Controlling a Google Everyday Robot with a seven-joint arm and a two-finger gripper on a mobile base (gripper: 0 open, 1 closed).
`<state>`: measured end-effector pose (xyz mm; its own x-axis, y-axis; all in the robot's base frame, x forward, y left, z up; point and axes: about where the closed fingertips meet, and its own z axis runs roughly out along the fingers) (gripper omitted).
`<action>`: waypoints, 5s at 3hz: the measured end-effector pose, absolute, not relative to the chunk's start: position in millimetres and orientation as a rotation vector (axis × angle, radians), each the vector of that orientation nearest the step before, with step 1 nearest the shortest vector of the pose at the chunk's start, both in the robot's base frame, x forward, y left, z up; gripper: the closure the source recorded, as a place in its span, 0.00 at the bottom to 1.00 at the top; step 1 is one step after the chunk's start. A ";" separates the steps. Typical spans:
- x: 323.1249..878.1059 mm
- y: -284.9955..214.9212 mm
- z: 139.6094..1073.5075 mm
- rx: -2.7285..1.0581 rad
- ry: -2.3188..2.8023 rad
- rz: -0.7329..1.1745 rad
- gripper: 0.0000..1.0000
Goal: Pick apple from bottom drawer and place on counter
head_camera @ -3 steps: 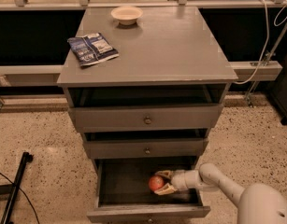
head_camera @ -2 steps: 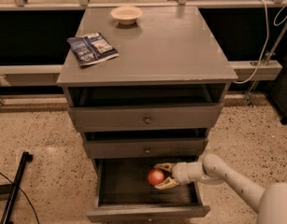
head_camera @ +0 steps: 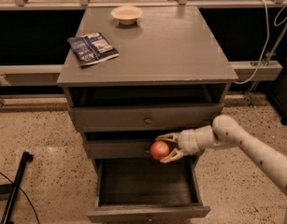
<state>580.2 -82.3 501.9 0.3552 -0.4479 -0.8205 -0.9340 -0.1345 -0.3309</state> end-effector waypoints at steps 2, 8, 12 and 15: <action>584.3 -83.9 533.3 -1.779 1.186 0.685 1.00; 559.9 -5.2 902.6 -2.029 0.792 0.261 1.00; 633.8 -39.5 945.6 -1.916 1.183 -0.003 1.00; 707.4 -133.8 964.2 -1.595 1.740 -0.318 1.00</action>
Offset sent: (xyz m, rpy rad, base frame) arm 0.0044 -0.0026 0.0343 -0.0106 -0.0324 0.0379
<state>707.4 -133.8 964.2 0.0487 -0.9358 -0.3492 -0.7516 0.1959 -0.6298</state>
